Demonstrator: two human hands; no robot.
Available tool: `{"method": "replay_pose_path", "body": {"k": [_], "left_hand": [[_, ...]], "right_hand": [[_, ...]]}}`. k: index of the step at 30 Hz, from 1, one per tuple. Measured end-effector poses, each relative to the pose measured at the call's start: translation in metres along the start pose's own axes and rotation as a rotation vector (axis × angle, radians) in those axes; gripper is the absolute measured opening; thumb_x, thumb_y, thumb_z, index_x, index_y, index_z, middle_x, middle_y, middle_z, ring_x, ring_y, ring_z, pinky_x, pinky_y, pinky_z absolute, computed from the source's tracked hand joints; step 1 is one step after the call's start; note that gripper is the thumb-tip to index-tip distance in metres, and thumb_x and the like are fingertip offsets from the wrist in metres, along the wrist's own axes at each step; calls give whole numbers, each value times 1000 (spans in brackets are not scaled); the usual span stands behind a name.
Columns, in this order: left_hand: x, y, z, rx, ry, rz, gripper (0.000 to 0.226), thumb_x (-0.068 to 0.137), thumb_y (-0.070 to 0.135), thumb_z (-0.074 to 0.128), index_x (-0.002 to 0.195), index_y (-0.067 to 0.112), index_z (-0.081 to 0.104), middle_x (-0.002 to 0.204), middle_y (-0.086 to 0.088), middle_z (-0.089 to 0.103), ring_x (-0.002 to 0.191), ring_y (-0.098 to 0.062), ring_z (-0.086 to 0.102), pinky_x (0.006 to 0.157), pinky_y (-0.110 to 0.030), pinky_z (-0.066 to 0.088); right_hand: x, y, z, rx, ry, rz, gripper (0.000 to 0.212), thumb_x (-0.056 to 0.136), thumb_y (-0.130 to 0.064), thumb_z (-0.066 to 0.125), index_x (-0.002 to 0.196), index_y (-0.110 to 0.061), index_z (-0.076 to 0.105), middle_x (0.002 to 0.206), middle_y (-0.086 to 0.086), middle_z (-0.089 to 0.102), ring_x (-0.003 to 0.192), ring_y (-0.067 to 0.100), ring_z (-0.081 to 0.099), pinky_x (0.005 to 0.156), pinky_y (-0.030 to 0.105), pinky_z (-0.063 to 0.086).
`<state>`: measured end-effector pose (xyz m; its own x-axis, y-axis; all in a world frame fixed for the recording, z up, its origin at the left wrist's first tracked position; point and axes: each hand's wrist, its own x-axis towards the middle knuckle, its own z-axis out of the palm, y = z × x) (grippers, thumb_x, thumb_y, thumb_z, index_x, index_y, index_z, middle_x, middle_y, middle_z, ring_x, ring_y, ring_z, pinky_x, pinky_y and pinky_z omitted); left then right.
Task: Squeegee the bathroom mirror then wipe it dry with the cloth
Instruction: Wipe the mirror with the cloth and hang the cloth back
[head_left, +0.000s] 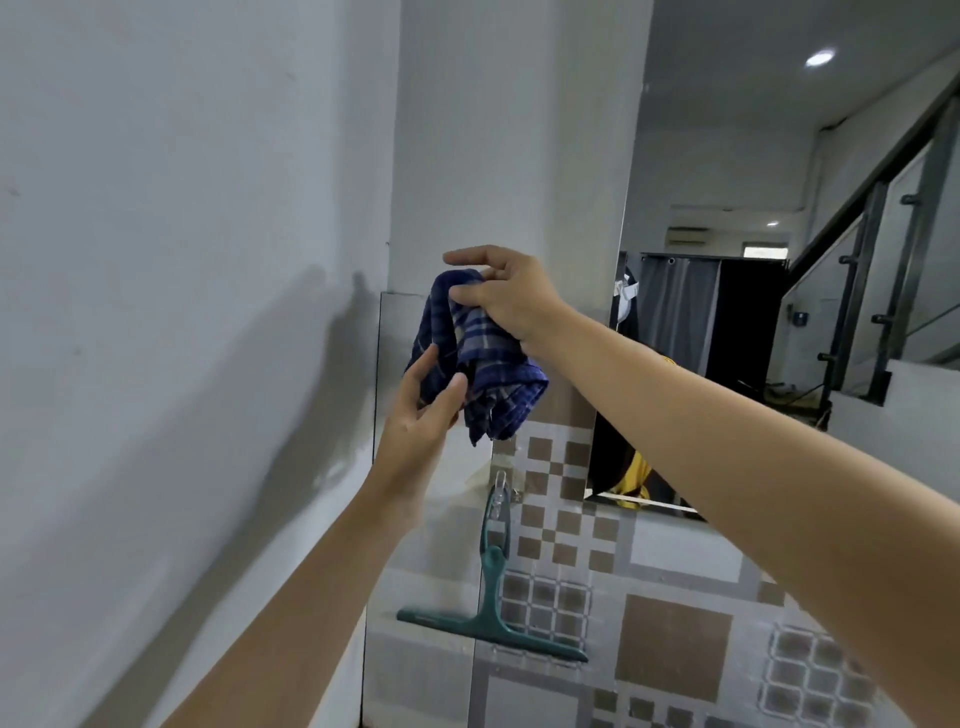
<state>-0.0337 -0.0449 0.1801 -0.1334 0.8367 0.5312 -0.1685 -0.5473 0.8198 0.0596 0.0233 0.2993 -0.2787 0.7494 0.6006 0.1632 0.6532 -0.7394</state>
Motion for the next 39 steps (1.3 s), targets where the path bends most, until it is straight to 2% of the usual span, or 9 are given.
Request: {"method": "replay_pose_path", "body": {"k": [5,11,17,19,21,24,31,35,39], "left_hand": [[-13,23,6,-163,-194,-52,51,84,53,50,133,50,37,129,5,59,113,-15,59,91,-35,43],[-38,47,31,-224,-258,20,41,90,49,41,128,39,49,105,2,64,86,-9,61,72,-26,49],[-55,78,55,-333,-179,1,42,84,43,55,122,27,56,125,-12,59,113,-30,58,89,-44,52],[-63,90,65,-277,-211,12,39,81,36,60,119,29,57,116,-8,63,103,-24,64,75,-34,56],[-71,97,76,-137,-207,50,36,79,23,64,114,26,62,105,-5,66,95,-22,66,70,-28,56],[-78,98,94,136,-98,170,28,81,4,66,101,23,71,102,-2,69,95,-19,67,75,-26,55],[-80,100,134,625,-33,447,36,73,3,74,99,27,70,99,-4,61,91,-9,60,88,-15,46],[-89,102,164,572,-110,432,34,71,2,75,89,30,70,90,5,65,86,-3,61,80,-9,46],[-98,98,191,276,-227,251,28,69,-5,72,80,21,74,86,3,74,87,-16,69,78,-27,57]], "right_hand": [[-30,-25,-22,150,-112,53,30,85,1,63,104,-21,70,92,10,68,75,21,66,63,28,58],[-81,-50,-67,176,-118,131,30,86,-5,66,111,-20,70,98,5,69,82,20,67,70,32,61],[-130,-58,-115,157,-33,114,28,81,-3,72,106,-16,71,108,12,69,86,22,69,76,31,60],[-143,-56,-129,94,2,116,24,78,-9,76,97,-24,74,112,12,68,95,25,68,82,36,59],[-156,-55,-142,78,29,107,24,77,-8,77,95,-24,73,103,8,69,84,17,71,69,28,60],[-178,-56,-160,97,2,47,34,72,3,78,99,-17,71,89,4,72,71,9,71,63,17,55],[-223,-55,-202,-88,-10,-149,44,65,11,80,96,-18,67,84,-4,68,74,7,70,69,23,58],[-241,-64,-233,-62,-53,-171,40,71,15,73,89,-20,70,86,-7,68,80,8,71,76,29,60],[-255,-68,-268,-123,-99,-167,35,75,8,73,83,-26,73,89,-10,71,86,12,70,76,30,59]]}}
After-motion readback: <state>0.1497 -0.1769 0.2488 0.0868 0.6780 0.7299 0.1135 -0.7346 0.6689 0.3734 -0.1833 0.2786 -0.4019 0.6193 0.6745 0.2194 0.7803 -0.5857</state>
